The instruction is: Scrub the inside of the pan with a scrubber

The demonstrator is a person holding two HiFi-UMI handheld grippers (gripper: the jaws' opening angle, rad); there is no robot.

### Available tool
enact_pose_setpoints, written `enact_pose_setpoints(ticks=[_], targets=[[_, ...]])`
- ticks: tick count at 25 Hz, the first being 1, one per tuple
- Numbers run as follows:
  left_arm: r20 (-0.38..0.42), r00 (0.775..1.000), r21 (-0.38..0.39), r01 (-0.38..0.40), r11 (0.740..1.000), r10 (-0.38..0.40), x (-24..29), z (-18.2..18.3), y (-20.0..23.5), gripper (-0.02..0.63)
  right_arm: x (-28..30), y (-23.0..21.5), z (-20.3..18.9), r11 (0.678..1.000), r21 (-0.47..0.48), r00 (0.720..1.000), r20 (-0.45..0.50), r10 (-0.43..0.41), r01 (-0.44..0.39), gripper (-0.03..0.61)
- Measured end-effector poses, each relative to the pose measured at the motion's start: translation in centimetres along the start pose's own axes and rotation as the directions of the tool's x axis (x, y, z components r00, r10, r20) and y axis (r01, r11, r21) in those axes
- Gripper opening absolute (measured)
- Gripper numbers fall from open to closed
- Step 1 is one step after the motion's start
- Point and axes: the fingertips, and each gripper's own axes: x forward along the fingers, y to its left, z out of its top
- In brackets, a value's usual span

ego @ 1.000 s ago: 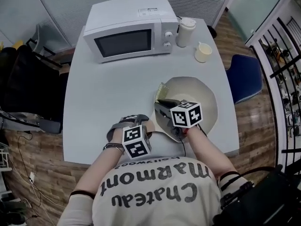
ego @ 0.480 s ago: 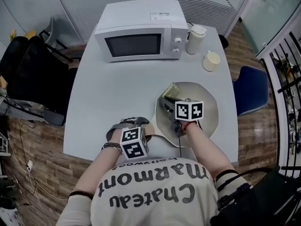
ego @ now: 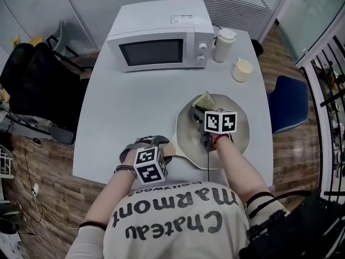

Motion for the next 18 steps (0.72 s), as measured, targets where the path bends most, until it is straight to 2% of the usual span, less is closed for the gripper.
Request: enact_pose_setpoints(ticks=[5,8,18], targets=[[-0.006,1.0,-0.011,-0.004,1.0,0.004,-0.1,-0.2,-0.3,0.233,-1.5,-3.6,1.7,0.992,0.076,0.994,0.048,-0.1,0.096,0.066],[-0.008,1.0,-0.016,-0.008,1.0,0.008,-0.1,-0.1,-0.3,0.233,-2.7,-5.7,2.4,0.979,0.155,0.986,0.078,-0.149,0.136,0.066],[-0.021,1.0,-0.026,-0.012,1.0,0.012,-0.1,-0.2,-0.4,0.232,-5.7,-9.4,2.7,0.938,0.297,0.962,0.146,-0.229,0.178,0.064]])
